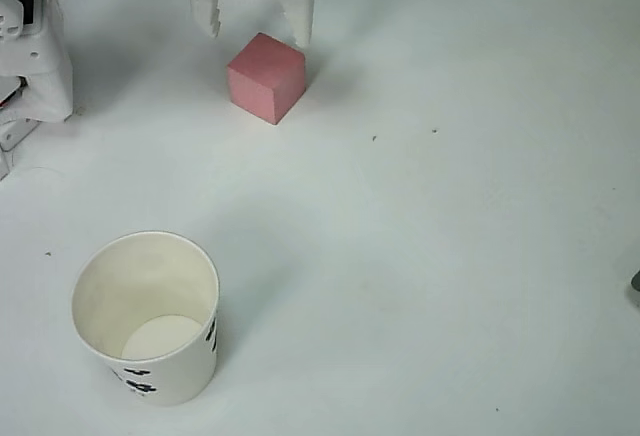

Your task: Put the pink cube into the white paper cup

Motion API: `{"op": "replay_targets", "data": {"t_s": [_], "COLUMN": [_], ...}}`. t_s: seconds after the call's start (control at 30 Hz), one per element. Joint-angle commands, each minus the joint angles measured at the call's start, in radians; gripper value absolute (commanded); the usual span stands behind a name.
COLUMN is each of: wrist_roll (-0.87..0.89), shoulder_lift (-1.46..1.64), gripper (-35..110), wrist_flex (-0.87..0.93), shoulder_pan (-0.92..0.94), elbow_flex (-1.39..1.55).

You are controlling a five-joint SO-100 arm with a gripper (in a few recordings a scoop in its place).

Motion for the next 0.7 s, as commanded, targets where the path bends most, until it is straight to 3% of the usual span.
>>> {"op": "replay_targets", "data": {"t_s": [0.0,0.67], "wrist_roll": [-0.005,0.040], "shoulder_lift": [0.002,-0.132], "gripper": [42,42], "wrist_flex": [-0.028,-0.118], "shoulder_pan": [0.003,-0.021], "elbow_flex": [-0.069,-0.005]}}
